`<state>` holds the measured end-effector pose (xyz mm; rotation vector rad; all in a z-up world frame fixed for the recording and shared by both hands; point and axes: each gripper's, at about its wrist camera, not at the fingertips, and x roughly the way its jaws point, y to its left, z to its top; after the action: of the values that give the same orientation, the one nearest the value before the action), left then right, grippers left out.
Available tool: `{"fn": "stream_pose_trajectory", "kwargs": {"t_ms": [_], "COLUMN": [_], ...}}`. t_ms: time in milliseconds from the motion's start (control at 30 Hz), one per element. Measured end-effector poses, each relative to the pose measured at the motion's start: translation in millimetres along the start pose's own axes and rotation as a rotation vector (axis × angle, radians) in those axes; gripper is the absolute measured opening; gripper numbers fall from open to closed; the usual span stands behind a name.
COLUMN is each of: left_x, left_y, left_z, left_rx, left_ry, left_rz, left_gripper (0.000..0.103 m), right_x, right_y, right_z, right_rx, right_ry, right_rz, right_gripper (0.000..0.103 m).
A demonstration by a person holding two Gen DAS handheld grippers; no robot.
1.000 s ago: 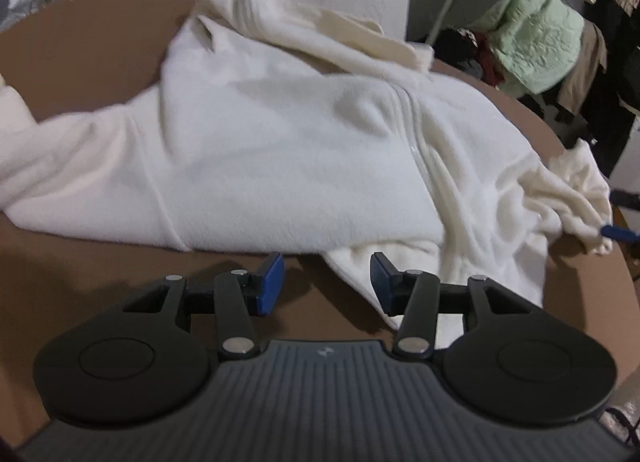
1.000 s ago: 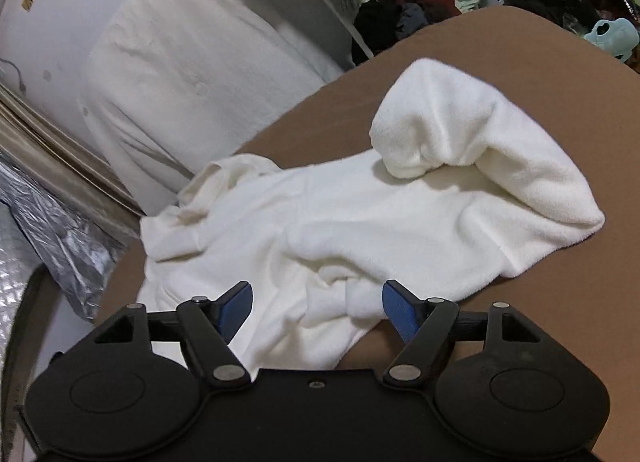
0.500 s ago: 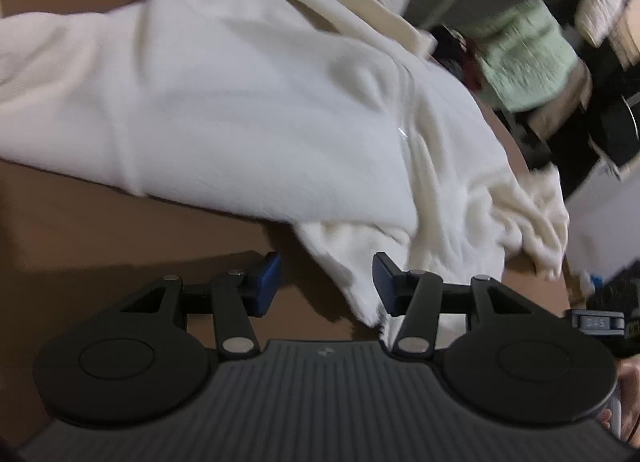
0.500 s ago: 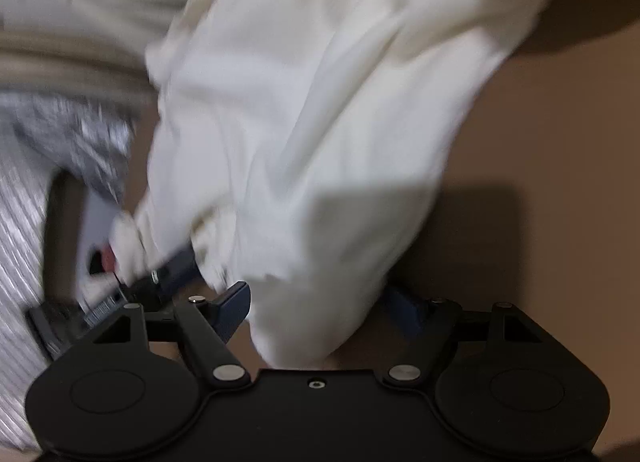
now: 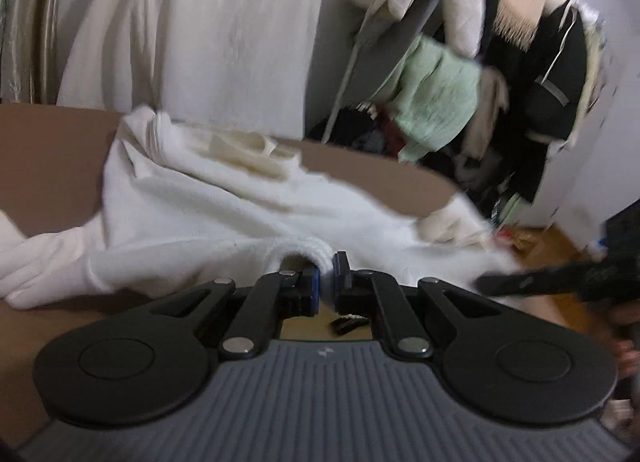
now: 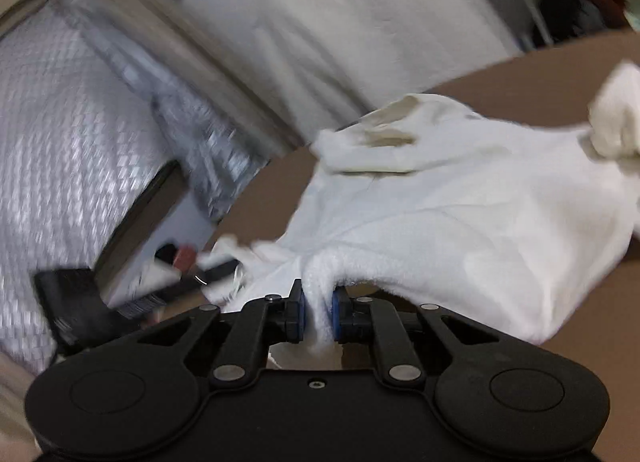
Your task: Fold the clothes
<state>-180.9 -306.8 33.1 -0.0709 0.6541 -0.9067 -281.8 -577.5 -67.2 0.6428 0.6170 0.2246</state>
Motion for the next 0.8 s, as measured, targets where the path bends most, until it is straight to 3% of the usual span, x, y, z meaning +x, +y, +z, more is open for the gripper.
{"fn": "stream_pose_trajectory", "kwargs": {"t_ms": [100,200,233,333,400,433,500,600,700,800], "left_x": [-11,-8,-7,-4,-2,-1,1,5,29,53], "left_y": [-3,20,27,50,65,73,88,112,148,184], "left_z": [-15,-9,-7,-2,2,4,8,12,0,-11], "left_rx": [-0.007,-0.043,-0.055,-0.092,-0.116,-0.128,-0.152,-0.192,-0.261,-0.33], "left_ry": [0.124,0.142,0.148,0.166,0.178,0.184,0.195,0.215,0.254,0.293], "left_rz": [0.03,0.075,0.09,0.135,0.165,0.18,0.21,0.258,0.336,0.415], "left_gripper": [0.007,0.011,0.011,0.013,0.018,0.02,0.042,0.055,0.057,0.057], "right_x": [19,57,63,55,39,33,27,29,43,65], "right_y": [21,22,18,18,14,11,-1,-23,-35,-11], "right_z": [-20,-45,-48,-42,-33,-27,-16,4,18,17], "right_rx": [-0.116,-0.196,-0.191,-0.176,-0.127,-0.099,-0.049,0.045,0.142,0.063], "right_ry": [0.188,0.402,0.426,0.375,0.305,0.278,0.241,0.194,0.161,0.148], "right_rz": [-0.115,-0.271,-0.297,-0.292,-0.27,-0.272,-0.294,-0.362,-0.392,-0.349], "right_gripper": [0.016,0.021,0.023,0.032,0.049,0.049,0.05,0.05,0.05,0.05]}}
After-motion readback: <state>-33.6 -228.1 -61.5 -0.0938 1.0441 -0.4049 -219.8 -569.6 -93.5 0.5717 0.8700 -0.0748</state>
